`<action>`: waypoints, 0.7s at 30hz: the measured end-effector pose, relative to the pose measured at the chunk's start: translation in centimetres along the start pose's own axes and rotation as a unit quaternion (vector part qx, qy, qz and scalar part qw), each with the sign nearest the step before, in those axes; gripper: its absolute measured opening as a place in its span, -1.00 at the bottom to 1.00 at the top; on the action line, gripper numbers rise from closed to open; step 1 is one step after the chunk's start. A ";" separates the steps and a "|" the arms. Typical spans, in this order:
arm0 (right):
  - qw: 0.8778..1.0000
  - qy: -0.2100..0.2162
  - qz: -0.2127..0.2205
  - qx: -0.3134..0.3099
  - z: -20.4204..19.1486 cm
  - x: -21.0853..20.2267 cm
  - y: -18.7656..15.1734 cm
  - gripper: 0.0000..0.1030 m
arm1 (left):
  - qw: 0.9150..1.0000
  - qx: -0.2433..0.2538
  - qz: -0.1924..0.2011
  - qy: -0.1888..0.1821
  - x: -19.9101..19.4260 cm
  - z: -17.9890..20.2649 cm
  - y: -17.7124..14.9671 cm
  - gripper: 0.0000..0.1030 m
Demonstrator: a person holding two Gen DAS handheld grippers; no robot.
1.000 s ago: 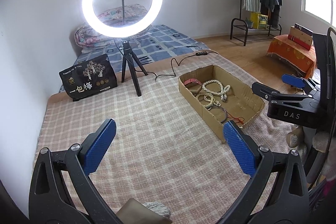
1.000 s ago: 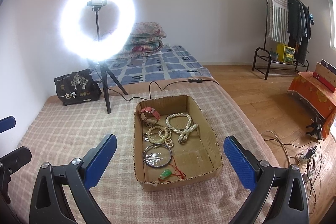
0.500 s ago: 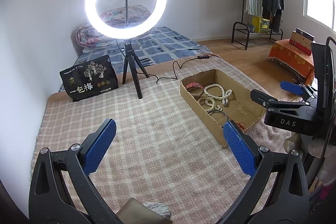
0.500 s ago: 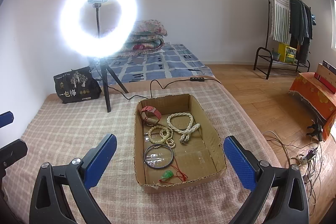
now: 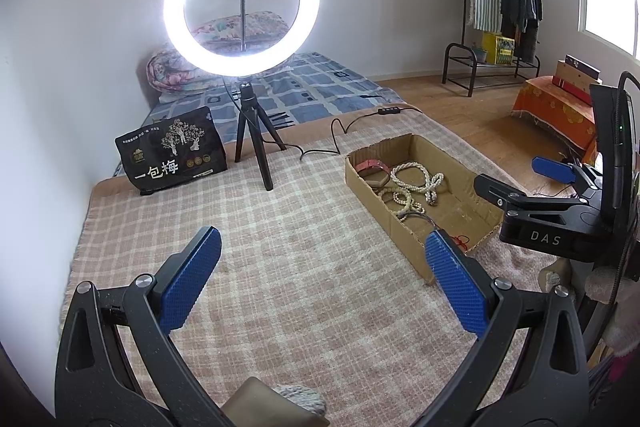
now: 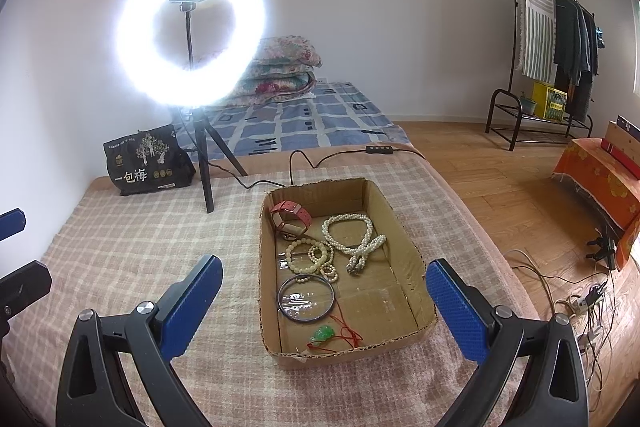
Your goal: Organize jewelry
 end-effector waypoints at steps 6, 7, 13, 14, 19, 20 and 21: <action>1.000 0.001 -0.001 0.000 -0.1 0.0 -0.1 0.99 | 1.000 0.000 0.000 0.000 0.0 -0.1 0.0 1.00; 1.000 0.001 -0.001 -0.001 -0.1 0.1 -0.1 0.99 | 1.000 0.000 0.000 0.000 0.0 -0.1 0.0 1.00; 1.000 0.000 -0.001 0.000 -0.2 0.1 -0.1 0.99 | 1.000 0.000 0.000 0.000 0.0 -0.1 0.0 1.00; 1.000 0.000 -0.001 0.000 -0.1 0.1 0.0 0.99 | 1.000 0.000 0.000 0.000 0.0 -0.1 0.0 1.00; 1.000 0.002 -0.002 -0.001 -0.4 0.2 -0.1 0.99 | 1.000 0.000 0.000 0.000 0.0 -0.1 0.0 1.00; 1.000 0.002 -0.003 -0.001 -0.4 0.2 -0.1 0.99 | 1.000 0.000 0.000 0.000 0.0 -0.1 0.0 1.00; 1.000 0.002 -0.002 -0.002 -0.5 0.3 -0.1 0.99 | 1.000 0.000 0.000 0.000 0.0 -0.1 0.0 1.00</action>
Point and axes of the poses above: each gripper's, at about its wrist camera, not at the fingertips, and x roughly the way its jaws point, z to its right, y to its top, the point moved 7 cm from there along x, roughly the way its jaws point, and after that the axes turned 11 degrees about -y, right-handed, at the moved point
